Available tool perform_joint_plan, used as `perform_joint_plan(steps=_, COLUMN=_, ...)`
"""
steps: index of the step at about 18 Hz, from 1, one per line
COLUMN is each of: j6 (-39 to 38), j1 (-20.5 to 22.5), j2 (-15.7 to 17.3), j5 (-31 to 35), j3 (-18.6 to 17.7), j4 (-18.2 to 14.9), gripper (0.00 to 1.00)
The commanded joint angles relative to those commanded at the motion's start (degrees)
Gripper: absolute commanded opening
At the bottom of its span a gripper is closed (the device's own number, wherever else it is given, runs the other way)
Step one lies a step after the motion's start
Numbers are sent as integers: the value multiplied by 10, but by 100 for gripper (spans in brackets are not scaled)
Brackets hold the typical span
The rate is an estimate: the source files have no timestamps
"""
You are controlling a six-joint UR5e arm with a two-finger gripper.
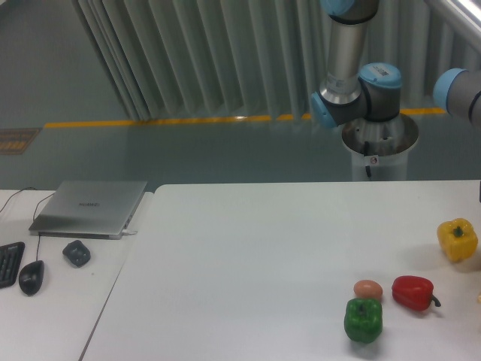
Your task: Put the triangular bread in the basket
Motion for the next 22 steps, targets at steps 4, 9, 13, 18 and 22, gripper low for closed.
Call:
perform_joint_plan(steps=4, j6=0, j1=0, j2=0, j5=-1, j3=-2, j4=0, gripper=100)
perform_joint_plan(steps=9, j6=0, j1=-1, j2=0, j5=0, j3=-2, j4=-1, gripper=100)
perform_joint_plan(steps=13, j6=0, j1=-1, j2=1, j5=0, j3=-4, j4=-1, gripper=100)
perform_joint_plan(steps=18, j6=0, j1=-2, j2=2, j5=-1, j3=-5, j4=-3, gripper=100)
perform_joint_plan(steps=22, j6=0, j1=-4, j2=2, j5=-1, j3=-7, j4=-5, gripper=100)
